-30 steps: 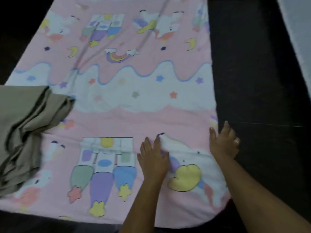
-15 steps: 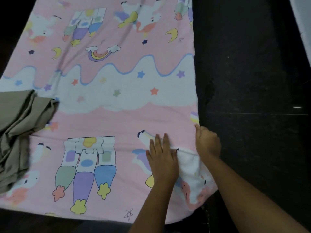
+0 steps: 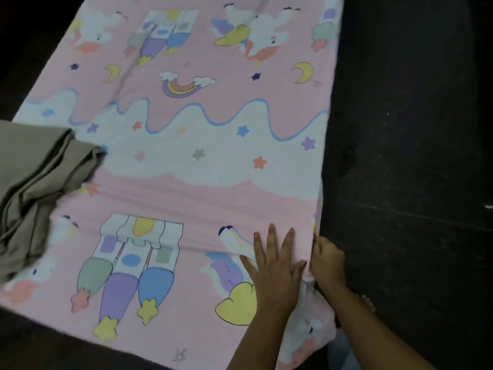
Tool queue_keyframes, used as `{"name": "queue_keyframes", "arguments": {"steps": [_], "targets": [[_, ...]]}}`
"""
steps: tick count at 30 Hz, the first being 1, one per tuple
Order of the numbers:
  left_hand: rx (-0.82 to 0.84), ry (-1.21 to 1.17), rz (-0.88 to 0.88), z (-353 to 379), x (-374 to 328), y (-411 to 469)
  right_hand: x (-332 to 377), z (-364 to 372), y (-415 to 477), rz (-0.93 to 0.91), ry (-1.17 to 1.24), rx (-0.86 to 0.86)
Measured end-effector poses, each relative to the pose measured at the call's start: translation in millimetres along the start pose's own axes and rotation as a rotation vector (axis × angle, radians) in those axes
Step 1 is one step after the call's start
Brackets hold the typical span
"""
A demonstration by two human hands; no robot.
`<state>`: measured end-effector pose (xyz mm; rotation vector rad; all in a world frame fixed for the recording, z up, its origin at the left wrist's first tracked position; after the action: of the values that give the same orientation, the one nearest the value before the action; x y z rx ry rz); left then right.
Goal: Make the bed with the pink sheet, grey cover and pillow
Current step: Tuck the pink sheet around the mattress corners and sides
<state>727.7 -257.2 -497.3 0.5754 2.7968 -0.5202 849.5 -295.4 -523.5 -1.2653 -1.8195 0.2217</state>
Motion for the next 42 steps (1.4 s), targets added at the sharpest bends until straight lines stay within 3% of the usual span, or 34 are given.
{"name": "queue_keyframes", "arguments": {"steps": [5,8,10,15,19,23,26,29,33,38,41,42], "targets": [[-0.25,-0.377,-0.188,-2,-9,-40,-27,12,14,0.066,0.054,0.33],[-0.413,-0.462,-0.268,0,-15,-60,-46,28,8,0.149,0.08,0.587],[-0.498,-0.472,-0.376,3,-13,-74,-53,31,3,0.256,0.178,0.652],[-0.445,-0.36,-0.537,14,-6,-122,-51,33,-5,0.483,0.334,0.732],[-0.432,-0.202,-0.514,28,3,-161,-54,40,10,0.394,0.331,0.498],[-0.361,0.074,-0.336,30,9,-170,-40,32,16,0.313,0.455,0.325],[-0.279,0.194,-0.188,20,8,-161,-38,18,19,0.262,0.313,0.226],[-0.017,0.182,-0.023,19,4,-150,-49,-4,20,0.226,0.15,0.16],[0.296,0.182,-0.053,11,-4,-141,-55,-25,21,0.14,0.006,0.112],[0.395,0.239,-0.053,-5,-24,-133,-33,-57,33,0.043,-0.08,0.014],[0.328,0.236,-0.028,-15,-29,-128,-35,-68,29,-0.031,-0.146,-0.004],[0.397,0.225,-0.06,-12,-27,-130,-38,-67,25,-0.042,-0.162,0.004]]}}
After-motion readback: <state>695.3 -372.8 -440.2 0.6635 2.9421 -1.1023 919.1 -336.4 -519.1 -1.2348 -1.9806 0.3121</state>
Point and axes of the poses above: each hand's wrist, its own y-axis towards the middle knuckle, its own z-axis out of the palm, x = y × z, the point moved 5 cm from there along y, towards the middle knuckle, and after that the axes turned 4 degrees about -y, right-handed, at the moved point
